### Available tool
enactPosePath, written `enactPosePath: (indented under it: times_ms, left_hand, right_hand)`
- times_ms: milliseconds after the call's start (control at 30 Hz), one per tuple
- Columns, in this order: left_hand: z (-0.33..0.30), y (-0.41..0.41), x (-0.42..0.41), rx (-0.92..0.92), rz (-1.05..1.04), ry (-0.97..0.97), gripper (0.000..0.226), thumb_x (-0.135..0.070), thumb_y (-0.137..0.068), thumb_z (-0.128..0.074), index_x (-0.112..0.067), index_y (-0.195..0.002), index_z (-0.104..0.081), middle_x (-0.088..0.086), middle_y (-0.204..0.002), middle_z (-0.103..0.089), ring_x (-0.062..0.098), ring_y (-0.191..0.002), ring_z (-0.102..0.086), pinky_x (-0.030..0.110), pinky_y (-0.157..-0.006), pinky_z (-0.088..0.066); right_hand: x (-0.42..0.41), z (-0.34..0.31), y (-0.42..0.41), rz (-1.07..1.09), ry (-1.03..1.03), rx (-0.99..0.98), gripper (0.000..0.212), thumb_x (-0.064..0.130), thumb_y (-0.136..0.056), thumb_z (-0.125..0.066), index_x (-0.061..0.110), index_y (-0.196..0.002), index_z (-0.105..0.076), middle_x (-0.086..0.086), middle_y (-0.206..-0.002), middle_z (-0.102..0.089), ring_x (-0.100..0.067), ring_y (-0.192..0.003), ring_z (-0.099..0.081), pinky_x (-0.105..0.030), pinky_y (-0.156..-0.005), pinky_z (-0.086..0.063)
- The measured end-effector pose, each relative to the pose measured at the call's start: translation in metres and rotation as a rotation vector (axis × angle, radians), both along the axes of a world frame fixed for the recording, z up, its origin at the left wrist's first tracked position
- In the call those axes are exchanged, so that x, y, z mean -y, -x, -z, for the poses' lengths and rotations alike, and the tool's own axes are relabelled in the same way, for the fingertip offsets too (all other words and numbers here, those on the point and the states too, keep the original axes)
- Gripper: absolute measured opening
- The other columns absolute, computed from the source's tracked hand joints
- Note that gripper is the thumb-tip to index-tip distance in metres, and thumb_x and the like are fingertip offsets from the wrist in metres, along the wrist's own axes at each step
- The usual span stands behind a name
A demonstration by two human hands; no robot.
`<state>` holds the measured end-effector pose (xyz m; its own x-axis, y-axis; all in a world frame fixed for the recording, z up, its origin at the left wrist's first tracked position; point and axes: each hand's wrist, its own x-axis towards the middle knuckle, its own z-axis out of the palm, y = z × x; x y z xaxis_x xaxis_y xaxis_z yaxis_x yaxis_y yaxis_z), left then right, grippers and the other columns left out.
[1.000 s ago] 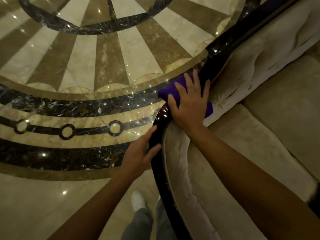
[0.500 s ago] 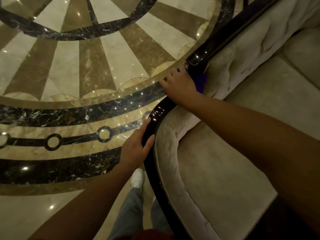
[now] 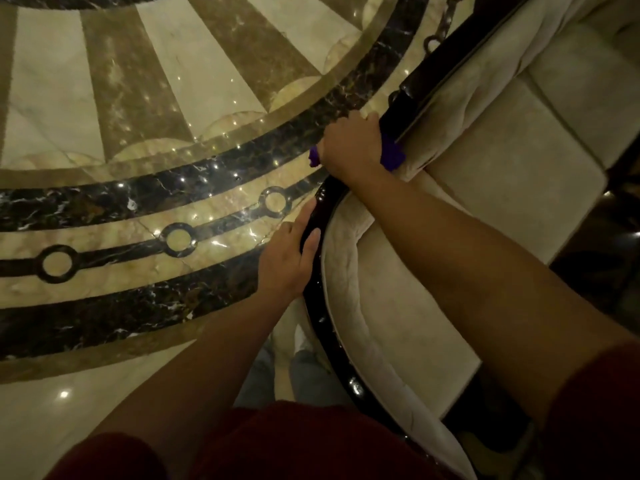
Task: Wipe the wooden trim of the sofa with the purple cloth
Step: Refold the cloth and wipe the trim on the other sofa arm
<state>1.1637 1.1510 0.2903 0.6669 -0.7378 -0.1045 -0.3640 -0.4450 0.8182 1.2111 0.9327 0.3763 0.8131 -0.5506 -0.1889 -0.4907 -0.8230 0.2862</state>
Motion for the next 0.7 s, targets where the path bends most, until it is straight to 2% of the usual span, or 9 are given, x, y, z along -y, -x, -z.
enactPosePath:
  times_ms: [67,133,233,300,367,433,533,633,700]
  left_hand:
    - [0.003,0.001,0.001,-0.05,-0.039,0.024,0.054,-0.058,-0.108,-0.026,-0.046,-0.16,-0.021,0.007,-0.122,-0.066,0.023,-0.111,-0.063,0.049,-0.091,-0.055]
    - [0.005,0.007,-0.001,-0.118,-0.103,0.058,0.053,-0.053,-0.108,-0.029,-0.049,-0.16,-0.021,0.005,-0.119,-0.065,0.02,-0.105,-0.063,0.045,-0.089,-0.055]
    - [0.011,0.017,-0.017,-0.23,-0.201,0.068,0.05,-0.063,-0.105,-0.027,-0.067,-0.152,-0.011,-0.006,-0.109,-0.066,0.002,-0.086,-0.063,0.022,-0.077,-0.05]
    - [0.016,0.033,-0.036,-0.262,-0.224,0.063,0.051,-0.065,-0.105,-0.03,-0.066,-0.153,-0.013,-0.013,-0.127,-0.067,-0.011,-0.102,-0.063,0.005,-0.085,-0.044]
    - [0.016,0.051,-0.051,-0.3,-0.218,0.073,0.049,-0.052,-0.11,-0.035,-0.053,-0.157,-0.024,-0.031,-0.146,-0.051,-0.024,-0.125,-0.047,-0.003,-0.097,-0.033]
    - [0.017,0.065,-0.053,-0.37,-0.233,0.087,0.046,-0.041,-0.112,-0.034,-0.038,-0.158,-0.034,-0.034,-0.152,-0.041,-0.021,-0.138,-0.037,0.002,-0.108,-0.03]
    - [0.019,0.077,-0.051,-0.413,-0.316,0.085,0.05,-0.042,-0.113,-0.029,-0.025,-0.159,-0.041,-0.013,-0.158,-0.048,-0.003,-0.145,-0.043,0.023,-0.118,-0.036]
    - [0.031,0.101,-0.063,-0.446,-0.346,0.089,0.054,-0.047,-0.112,-0.028,-0.022,-0.158,-0.042,-0.001,-0.156,-0.053,0.008,-0.144,-0.049,0.035,-0.12,-0.041]
    - [0.04,0.128,-0.079,-0.513,-0.357,0.034,0.057,-0.051,-0.11,-0.03,-0.027,-0.161,-0.036,-0.004,-0.159,-0.05,0.013,-0.144,-0.051,0.042,-0.117,-0.045]
  right_hand:
    - [-0.005,0.013,0.002,0.038,-0.057,0.178,0.037,0.036,-0.102,-0.041,0.017,-0.095,-0.071,-0.008,-0.101,-0.072,-0.03,-0.105,-0.06,-0.047,-0.1,-0.037]
    - [-0.004,0.021,0.013,0.031,-0.083,0.343,0.04,0.039,-0.099,-0.04,0.019,-0.094,-0.074,-0.004,-0.097,-0.073,-0.025,-0.102,-0.061,-0.042,-0.097,-0.037]
    - [-0.015,0.025,0.032,0.012,-0.164,0.511,0.037,0.039,-0.097,-0.045,0.023,-0.103,-0.078,0.004,-0.104,-0.074,-0.017,-0.109,-0.061,-0.033,-0.102,-0.035]
    - [-0.029,0.028,0.04,-0.025,-0.203,0.577,0.034,0.037,-0.095,-0.05,0.022,-0.103,-0.08,0.004,-0.107,-0.074,-0.015,-0.112,-0.062,-0.029,-0.104,-0.033]
    - [-0.042,0.028,0.046,-0.033,-0.209,0.666,0.031,0.034,-0.095,-0.054,0.021,-0.1,-0.081,0.002,-0.106,-0.074,-0.017,-0.111,-0.063,-0.03,-0.105,-0.035]
    - [-0.056,0.03,0.052,-0.03,-0.19,0.771,0.025,0.029,-0.093,-0.059,0.018,-0.095,-0.082,-0.001,-0.102,-0.074,-0.02,-0.108,-0.066,-0.034,-0.102,-0.039]
    - [-0.088,0.038,0.068,-0.047,-0.181,0.884,0.019,0.024,-0.092,-0.064,0.016,-0.093,-0.081,-0.004,-0.104,-0.074,-0.024,-0.11,-0.067,-0.04,-0.1,-0.043]
    - [-0.104,0.047,0.087,-0.055,-0.159,0.921,0.022,0.027,-0.095,-0.06,0.018,-0.1,-0.08,-0.006,-0.114,-0.073,-0.027,-0.118,-0.065,-0.045,-0.102,-0.043]
    - [-0.115,0.058,0.101,-0.1,-0.134,0.942,0.021,0.029,-0.094,-0.062,0.018,-0.099,-0.08,-0.008,-0.112,-0.074,-0.03,-0.114,-0.067,-0.046,-0.099,-0.046]
